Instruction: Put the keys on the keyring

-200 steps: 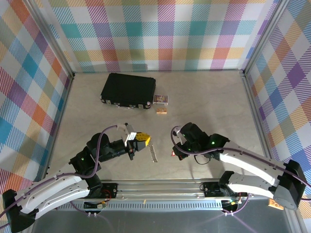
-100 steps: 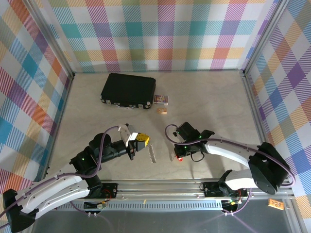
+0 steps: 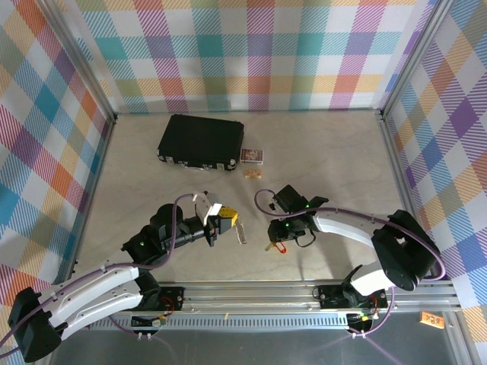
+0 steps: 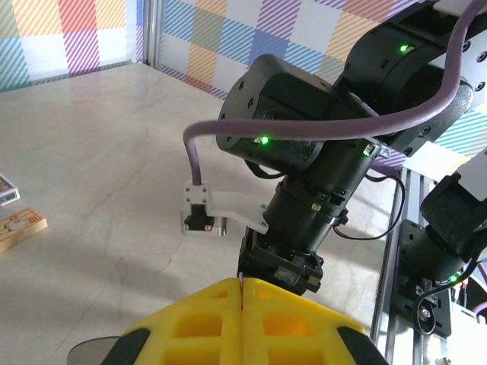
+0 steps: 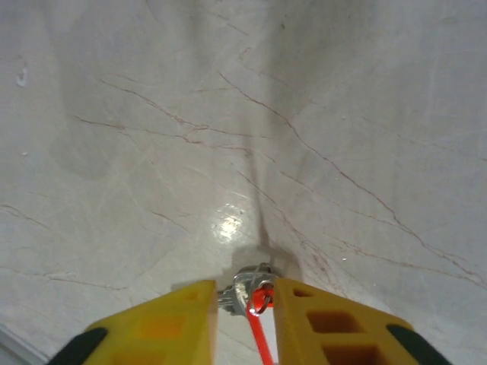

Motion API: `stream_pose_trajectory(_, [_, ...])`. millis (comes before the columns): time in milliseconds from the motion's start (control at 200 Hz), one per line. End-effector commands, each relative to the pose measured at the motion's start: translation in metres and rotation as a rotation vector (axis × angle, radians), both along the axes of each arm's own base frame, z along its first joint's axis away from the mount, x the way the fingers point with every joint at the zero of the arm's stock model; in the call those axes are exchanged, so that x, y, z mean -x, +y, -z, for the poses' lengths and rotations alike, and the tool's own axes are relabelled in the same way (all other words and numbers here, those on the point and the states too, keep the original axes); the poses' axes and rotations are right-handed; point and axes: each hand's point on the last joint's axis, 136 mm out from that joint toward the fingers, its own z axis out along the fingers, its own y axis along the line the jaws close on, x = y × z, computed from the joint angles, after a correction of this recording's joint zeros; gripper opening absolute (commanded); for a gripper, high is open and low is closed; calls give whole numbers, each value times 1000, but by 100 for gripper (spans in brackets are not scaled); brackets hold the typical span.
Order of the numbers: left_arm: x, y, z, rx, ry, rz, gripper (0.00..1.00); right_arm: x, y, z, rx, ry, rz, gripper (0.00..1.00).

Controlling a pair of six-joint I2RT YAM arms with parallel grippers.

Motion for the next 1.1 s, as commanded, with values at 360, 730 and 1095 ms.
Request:
stream_pose_trajectory(360, [-4,2,-11,106,-18,9,0,-2,-20,-26,200,170,-18,33])
stream_pose_trajectory(730, [-2,6,-12,130,-20,12,0,22,-3,-16,148,206,-38,32])
stream_pose_trajectory(1095, [-1,6,-15,146,-29,16,0,9,-10,5,240,155,-8,28])
